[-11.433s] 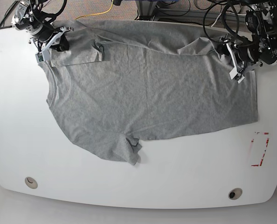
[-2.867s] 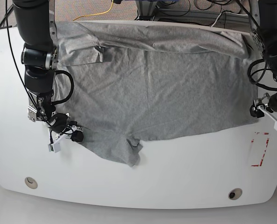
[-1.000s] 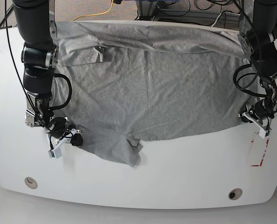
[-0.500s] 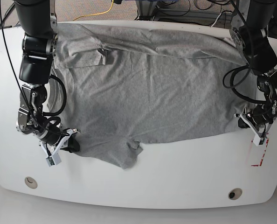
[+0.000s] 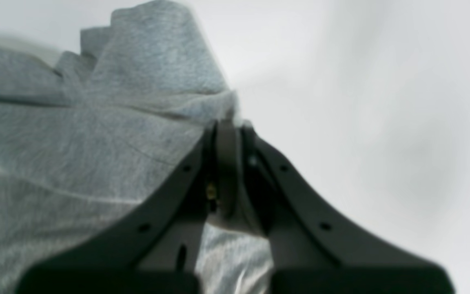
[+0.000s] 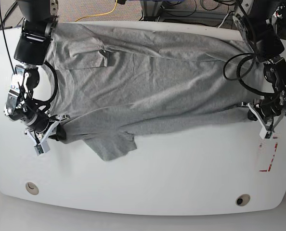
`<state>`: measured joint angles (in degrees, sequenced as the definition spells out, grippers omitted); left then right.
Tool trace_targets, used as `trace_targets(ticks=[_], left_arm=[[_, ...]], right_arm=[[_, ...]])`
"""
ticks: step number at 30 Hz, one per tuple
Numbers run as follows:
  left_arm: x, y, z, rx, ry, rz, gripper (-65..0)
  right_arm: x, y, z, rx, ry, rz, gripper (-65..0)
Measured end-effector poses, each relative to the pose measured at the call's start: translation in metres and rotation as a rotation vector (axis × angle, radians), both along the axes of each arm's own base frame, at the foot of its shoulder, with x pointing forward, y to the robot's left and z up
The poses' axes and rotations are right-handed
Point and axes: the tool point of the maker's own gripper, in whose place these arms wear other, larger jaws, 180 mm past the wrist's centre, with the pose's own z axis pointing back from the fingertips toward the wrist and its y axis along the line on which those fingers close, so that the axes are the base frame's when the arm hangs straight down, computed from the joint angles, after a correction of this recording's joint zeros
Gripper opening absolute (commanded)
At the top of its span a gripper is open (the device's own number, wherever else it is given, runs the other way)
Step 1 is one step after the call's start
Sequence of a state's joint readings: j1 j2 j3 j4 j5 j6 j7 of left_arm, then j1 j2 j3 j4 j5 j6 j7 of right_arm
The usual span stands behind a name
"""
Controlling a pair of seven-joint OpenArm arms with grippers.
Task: Layout the t-shirt on the table in an organized manner, then fold the t-shirt properly
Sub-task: 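Fold the hem with both grippers over toward the shoulder edge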
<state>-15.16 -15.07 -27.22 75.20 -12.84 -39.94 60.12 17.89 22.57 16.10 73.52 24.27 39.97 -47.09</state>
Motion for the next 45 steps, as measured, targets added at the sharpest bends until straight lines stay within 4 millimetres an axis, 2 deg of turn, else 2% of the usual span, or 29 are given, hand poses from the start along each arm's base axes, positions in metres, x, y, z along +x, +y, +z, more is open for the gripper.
trace_targets(ticks=[7,12,18,21,27,32,39,42,45], left_arm=[[-0.021,0.004,-0.015,0.016,0.050,-0.003,-65.0],[-0.032,0.019,-0.018,0.047,0.075,0.007,-65.0],[-0.042,0.019,-0.024,0.051,0.094,0.000,-65.0],[-0.041,0.022,-0.017,0.071,0.077,-0.011,-65.0],[-0.040,0.028,0.000,0.123,0.036,-0.021,-65.0],[-0.048,0.029,0.006,0.166,0.073,-0.027,-65.0],[-0.049,0.032,0.027,0.236,0.066,-0.034,-65.0],[-0.055,0.032,0.028,0.253,0.067,-0.043,-65.0],[-0.068,0.032,0.020,0.260,0.098,-0.050,-65.0]], right_arm=[[-0.022,0.005,-0.003,-0.048,0.000,0.031,-65.0],[-0.039,0.010,-0.004,-0.085,0.016,0.061,-65.0],[-0.055,-0.010,0.008,-0.097,0.006,-0.021,-65.0],[-0.064,-0.018,0.008,-0.127,0.039,-0.046,-65.0],[-0.074,-0.012,0.009,-0.120,0.039,-0.039,-65.0],[-0.094,-0.012,-0.003,-0.145,0.081,-0.040,-65.0],[-0.114,0.005,-0.011,-0.133,0.097,-0.021,-65.0],[-0.122,0.006,-0.015,-0.113,0.105,-0.040,-65.0],[-0.129,0.000,-0.019,-0.114,0.124,-0.059,-65.0]])
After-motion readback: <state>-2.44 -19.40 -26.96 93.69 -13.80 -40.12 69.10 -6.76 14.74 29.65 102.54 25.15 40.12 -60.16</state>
